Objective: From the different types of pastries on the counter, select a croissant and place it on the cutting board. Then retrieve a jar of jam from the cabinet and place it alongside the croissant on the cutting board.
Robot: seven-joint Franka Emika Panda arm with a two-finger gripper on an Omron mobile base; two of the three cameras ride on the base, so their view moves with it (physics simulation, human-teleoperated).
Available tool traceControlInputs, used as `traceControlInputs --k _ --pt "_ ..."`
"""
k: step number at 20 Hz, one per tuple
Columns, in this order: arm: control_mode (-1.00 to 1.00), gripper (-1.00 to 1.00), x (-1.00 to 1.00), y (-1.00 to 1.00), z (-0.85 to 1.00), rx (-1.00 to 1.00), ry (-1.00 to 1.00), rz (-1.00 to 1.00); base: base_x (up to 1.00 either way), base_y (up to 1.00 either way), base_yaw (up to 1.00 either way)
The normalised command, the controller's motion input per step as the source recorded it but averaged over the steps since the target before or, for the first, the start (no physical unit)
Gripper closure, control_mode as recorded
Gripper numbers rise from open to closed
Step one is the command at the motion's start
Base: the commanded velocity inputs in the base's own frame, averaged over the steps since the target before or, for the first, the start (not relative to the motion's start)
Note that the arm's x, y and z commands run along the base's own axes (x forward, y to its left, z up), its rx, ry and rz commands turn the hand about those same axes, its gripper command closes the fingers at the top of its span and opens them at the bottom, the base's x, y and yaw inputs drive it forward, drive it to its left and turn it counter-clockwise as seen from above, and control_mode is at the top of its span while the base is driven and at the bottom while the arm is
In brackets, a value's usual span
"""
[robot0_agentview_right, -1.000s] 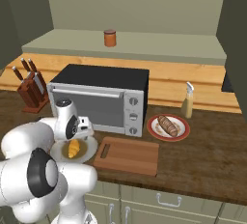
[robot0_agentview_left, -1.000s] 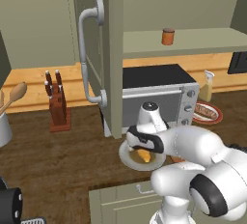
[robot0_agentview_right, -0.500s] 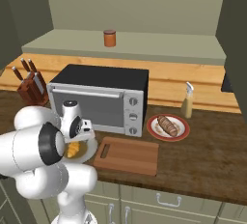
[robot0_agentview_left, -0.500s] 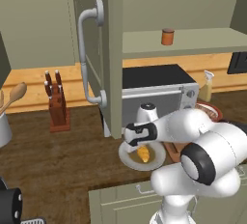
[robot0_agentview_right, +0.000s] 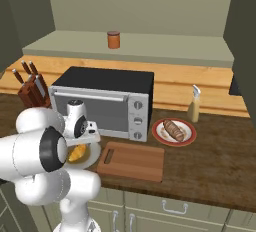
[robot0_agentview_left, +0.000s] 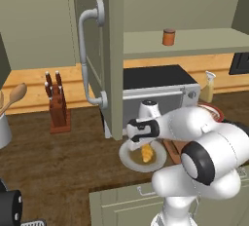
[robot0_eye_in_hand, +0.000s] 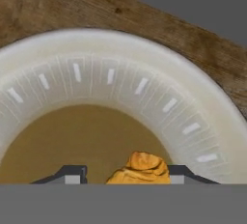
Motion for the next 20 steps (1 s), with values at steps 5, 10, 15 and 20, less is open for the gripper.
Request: traceControlInputs --k 5,10,15,20 --pt "-1.0 1.0 -0.48 -0.79 0.45 0.0 0.0 0.0 0.0 0.0 0.0" --pt "-1.0 1.0 -0.13 -0.89 0.85 0.05 0.01 0.0 0.0 0.0 0.0" --pt "-1.0 1.0 0.01 -0.99 0.96 0.13 0.13 0.0 0.0 0.0 0.0" --pt "-1.0 1.0 0.0 -1.0 0.34 0.01 0.08 0.0 0.0 0.0 0.0"
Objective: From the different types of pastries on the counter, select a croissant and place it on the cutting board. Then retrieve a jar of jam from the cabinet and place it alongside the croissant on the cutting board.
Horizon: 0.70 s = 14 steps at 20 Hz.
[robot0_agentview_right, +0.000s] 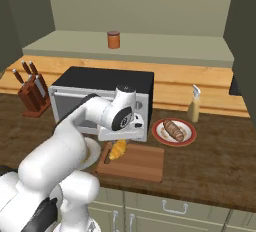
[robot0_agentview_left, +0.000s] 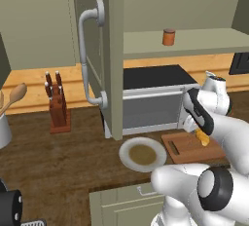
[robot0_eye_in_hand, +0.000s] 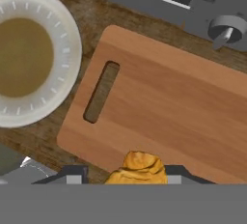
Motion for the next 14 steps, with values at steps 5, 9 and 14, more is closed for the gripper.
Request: traceControlInputs --k 5,9,14 --pt "-1.0 1.0 0.13 -0.07 -0.19 0.0 -0.01 0.01 0.0 0.0 0.0" --pt "-1.0 1.0 0.0 0.0 -0.66 0.0 -0.15 0.03 0.0 0.0 0.0" --pt "-1.0 1.0 0.0 0.0 -0.68 -0.01 -0.18 0.03 0.0 0.0 0.0"
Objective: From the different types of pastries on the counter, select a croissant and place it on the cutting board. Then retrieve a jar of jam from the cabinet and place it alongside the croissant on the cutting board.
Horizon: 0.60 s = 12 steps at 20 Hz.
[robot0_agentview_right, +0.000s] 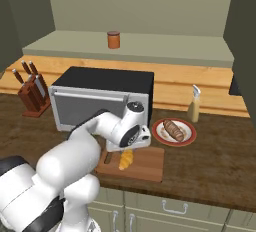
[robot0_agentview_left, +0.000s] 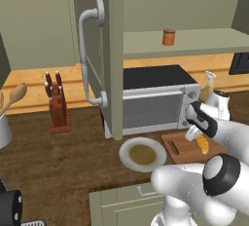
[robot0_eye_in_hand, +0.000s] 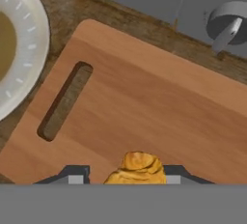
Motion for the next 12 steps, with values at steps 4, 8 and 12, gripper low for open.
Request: traceControlInputs --k 4,8,12 --pt "-1.0 1.0 0.18 0.11 -0.03 0.0 -0.04 0.01 0.0 0.0 0.0" --pt "-1.0 -1.0 0.34 0.34 0.0 -0.04 0.0 0.01 0.0 0.0 0.0" --pt "-1.0 -1.0 0.31 0.14 0.04 -0.02 0.0 0.0 0.0 0.0 0.0"
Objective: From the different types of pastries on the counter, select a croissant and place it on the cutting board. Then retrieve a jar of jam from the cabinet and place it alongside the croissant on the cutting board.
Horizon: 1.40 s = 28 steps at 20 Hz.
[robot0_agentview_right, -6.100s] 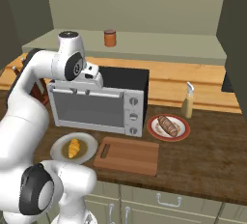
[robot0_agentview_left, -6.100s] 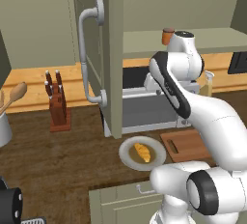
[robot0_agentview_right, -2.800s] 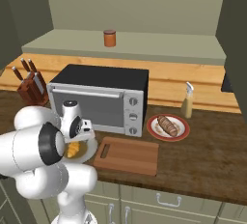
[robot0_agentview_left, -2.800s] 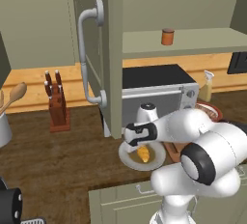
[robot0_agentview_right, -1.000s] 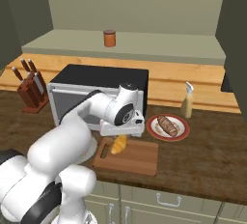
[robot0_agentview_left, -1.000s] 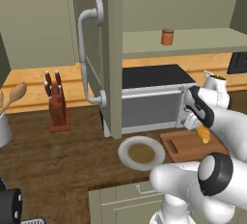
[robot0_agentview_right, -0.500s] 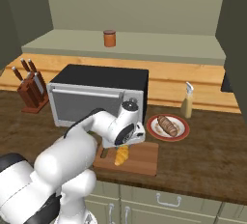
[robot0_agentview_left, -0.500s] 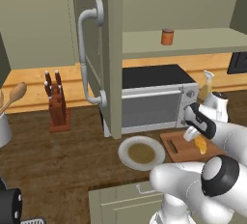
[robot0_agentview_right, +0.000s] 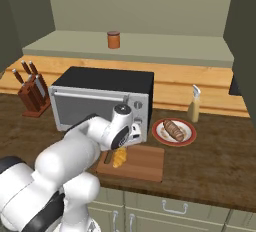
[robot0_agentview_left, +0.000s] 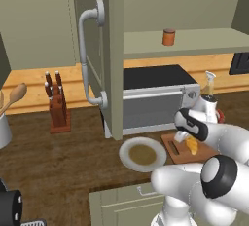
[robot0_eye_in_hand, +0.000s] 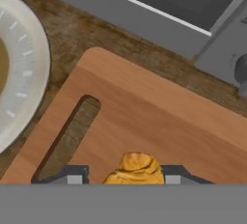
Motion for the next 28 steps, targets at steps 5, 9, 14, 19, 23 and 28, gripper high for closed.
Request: traceControlInputs --k 5,9,14,19,23,28 --pt "-1.0 -1.0 0.37 0.0 0.11 0.0 0.0 0.0 0.0 0.0 0.0" --pt "-1.0 -1.0 0.14 0.0 0.45 0.0 0.0 0.0 0.0 0.0 0.0" --pt "-1.0 -1.0 -0.16 0.0 0.97 0.0 -0.04 0.0 0.0 0.0 0.0" --pt "-1.0 -1.0 -0.41 -0.04 0.97 0.02 -0.05 0.01 0.0 0.0 0.0" --pt "-1.0 -1.0 -0.67 -0.01 0.89 0.0 -0.01 0.01 0.0 0.0 0.0" --pt "-1.0 -1.0 -0.33 0.0 1.0 0.08 0.0 0.01 0.0 0.0 0.0"
